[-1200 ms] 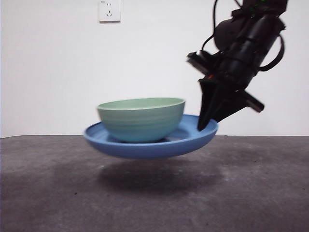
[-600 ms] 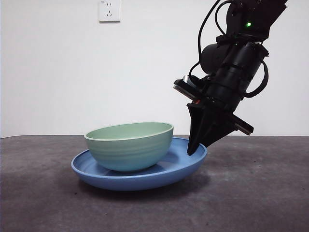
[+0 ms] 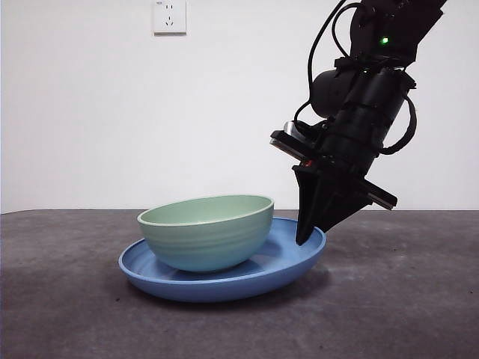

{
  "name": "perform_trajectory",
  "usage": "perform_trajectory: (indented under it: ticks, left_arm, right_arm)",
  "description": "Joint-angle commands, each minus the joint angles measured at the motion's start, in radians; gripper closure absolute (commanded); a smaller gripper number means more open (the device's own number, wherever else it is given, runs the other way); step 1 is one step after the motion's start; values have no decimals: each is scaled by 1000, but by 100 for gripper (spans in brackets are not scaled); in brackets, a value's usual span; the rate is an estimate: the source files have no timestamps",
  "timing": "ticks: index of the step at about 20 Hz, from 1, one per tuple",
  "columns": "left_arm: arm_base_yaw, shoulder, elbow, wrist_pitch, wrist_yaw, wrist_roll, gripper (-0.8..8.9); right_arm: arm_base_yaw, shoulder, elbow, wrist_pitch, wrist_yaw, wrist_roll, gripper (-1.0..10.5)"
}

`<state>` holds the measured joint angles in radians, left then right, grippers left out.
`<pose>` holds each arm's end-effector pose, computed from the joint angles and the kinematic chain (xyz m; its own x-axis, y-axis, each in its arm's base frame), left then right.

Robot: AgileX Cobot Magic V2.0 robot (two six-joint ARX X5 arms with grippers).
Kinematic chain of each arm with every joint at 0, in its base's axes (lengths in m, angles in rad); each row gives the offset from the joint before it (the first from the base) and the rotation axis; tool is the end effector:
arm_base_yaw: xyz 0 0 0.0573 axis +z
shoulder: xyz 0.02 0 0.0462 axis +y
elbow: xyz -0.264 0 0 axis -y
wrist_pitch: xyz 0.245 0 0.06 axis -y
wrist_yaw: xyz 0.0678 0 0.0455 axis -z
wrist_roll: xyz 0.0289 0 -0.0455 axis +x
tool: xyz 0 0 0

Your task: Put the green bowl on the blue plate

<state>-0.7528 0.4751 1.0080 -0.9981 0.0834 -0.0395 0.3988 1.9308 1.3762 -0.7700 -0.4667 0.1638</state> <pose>0.0364 -0.0374 0.3571 0.5930 -0.6697 -0.4470 0.7221 0.6879 -0.0726 0.3412 0.1579 0.1818 0.0259 0.4992 -0.8661 -0.2961 0.8314 0.4703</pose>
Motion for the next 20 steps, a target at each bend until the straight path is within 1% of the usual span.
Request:
perform_trajectory:
  ticks: [1, 4, 5, 7, 9, 11, 14, 15, 17, 18, 20]
  left_arm:
    - [-6, 1, 10, 11, 3, 1, 176]
    - [-6, 1, 10, 11, 3, 1, 175]
    - [-6, 1, 10, 11, 3, 1, 176]
    - [-6, 1, 10, 11, 3, 1, 175]
    - [-6, 1, 10, 11, 3, 1, 175]
    - [-6, 1, 10, 11, 3, 1, 176]
    - [-6, 1, 10, 11, 3, 1, 175]
    - [-6, 1, 10, 11, 3, 1, 175]
    - [-6, 1, 10, 11, 3, 1, 176]
    - [-6, 1, 10, 11, 3, 1, 175]
    - [-6, 1, 10, 11, 3, 1, 176]
  right_arm:
    - [6, 23, 19, 7, -5, 12, 871]
    - [5, 23, 21, 7, -6, 9, 758]
    - [-1, 21, 26, 2, -2, 5, 735]
    - [-26, 3, 38, -6, 5, 3, 729]
    - [-61, -39, 48, -22, 4, 0, 680]
    - [-95, -108, 48, -49, 4, -20, 612]
    - [-132, -256, 48, -140, 9, -90, 527]
    - [-136, -305, 48, -169, 27, -102, 504]
    - [-135, -426, 48, -217, 110, -118, 490]
    - [-131, -495, 48, -237, 136, -120, 469]
    - [-120, -617, 47, -274, 136, -121, 418]
